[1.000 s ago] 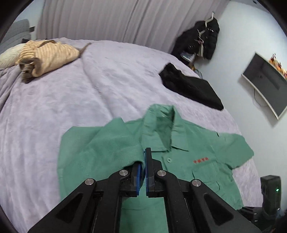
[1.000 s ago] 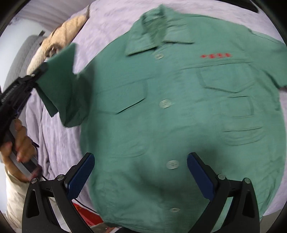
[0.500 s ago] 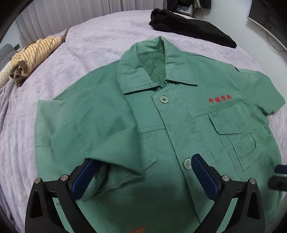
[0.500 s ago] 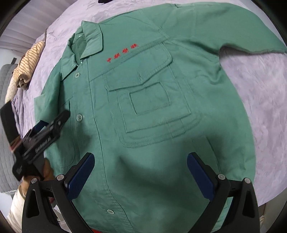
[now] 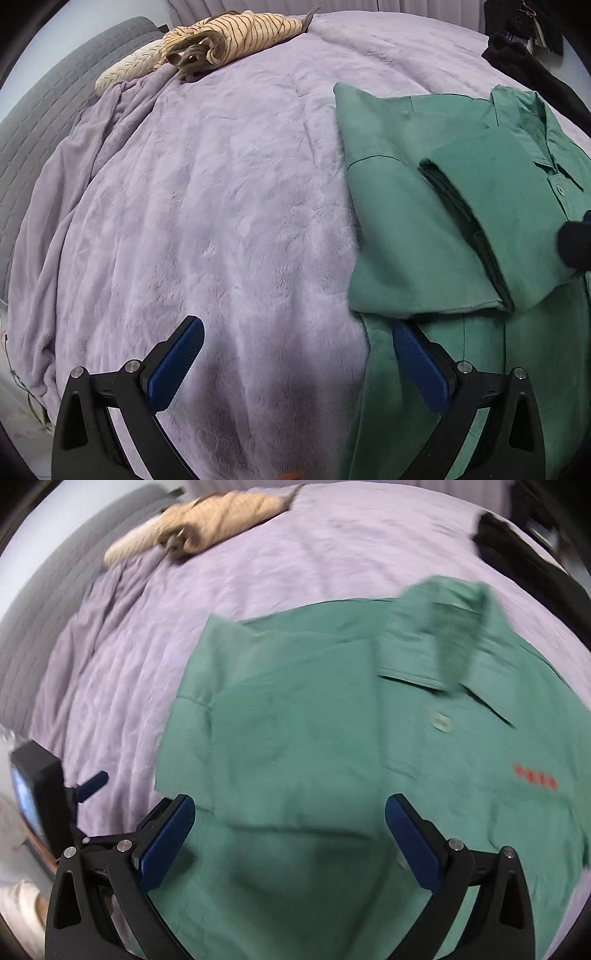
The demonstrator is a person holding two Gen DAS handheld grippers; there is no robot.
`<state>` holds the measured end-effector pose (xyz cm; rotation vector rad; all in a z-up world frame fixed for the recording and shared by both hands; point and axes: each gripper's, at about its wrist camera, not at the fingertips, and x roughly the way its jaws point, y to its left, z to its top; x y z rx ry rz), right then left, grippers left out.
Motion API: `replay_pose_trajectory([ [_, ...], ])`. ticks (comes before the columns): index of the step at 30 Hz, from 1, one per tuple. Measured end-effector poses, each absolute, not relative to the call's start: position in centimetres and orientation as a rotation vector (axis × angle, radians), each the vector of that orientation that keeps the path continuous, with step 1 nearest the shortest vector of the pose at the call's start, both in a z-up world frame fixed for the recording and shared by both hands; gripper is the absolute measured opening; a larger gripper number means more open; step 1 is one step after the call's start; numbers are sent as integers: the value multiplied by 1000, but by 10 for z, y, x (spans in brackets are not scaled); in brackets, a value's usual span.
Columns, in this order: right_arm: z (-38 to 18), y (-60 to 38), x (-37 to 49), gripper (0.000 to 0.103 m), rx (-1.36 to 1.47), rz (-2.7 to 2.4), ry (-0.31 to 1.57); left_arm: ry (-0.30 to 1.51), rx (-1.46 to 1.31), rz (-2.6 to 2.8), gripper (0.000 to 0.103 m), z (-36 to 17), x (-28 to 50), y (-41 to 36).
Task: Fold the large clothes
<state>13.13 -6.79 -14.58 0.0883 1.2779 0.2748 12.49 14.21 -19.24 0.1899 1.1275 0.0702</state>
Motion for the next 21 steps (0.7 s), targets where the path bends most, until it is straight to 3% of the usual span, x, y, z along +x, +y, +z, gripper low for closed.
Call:
replay_pose_trajectory([
  [3, -173, -37, 148, 102, -24, 266, 1303, 1139, 168, 97, 103, -204, 133, 148],
  [4, -186, -31, 152, 94, -103, 226, 1333, 1143, 144, 108, 103, -205, 136, 151],
  [5, -193, -29, 153, 77, -137, 216, 1356, 1146, 137, 119, 103, -204, 140, 153],
  [6, -194, -34, 153, 38, -109, 239, 1361, 1146, 138, 130, 103, -204, 143, 153],
  [7, -187, -43, 153, 21, -78, 227, 1347, 1142, 140, 135, 103, -204, 144, 153],
  [8, -176, -57, 153, 15, -30, 210, 1321, 1141, 143, 137, 103, -203, 146, 154],
  [14, -123, -201, 137, 15, 298, 4, 1157, 1138, 164, 129, 103, -204, 153, 157],
  [18, -166, -284, 122, 15, 603, -72, 1206, 1133, 210, 94, 103, -205, 153, 144],
  [20, -194, -304, 110, 19, 774, -57, 1236, 1136, 231, 94, 103, -204, 153, 143],
  [21, -203, -310, 105, 28, 829, -75, 1244, 1151, 229, 84, 103, -202, 152, 146],
])
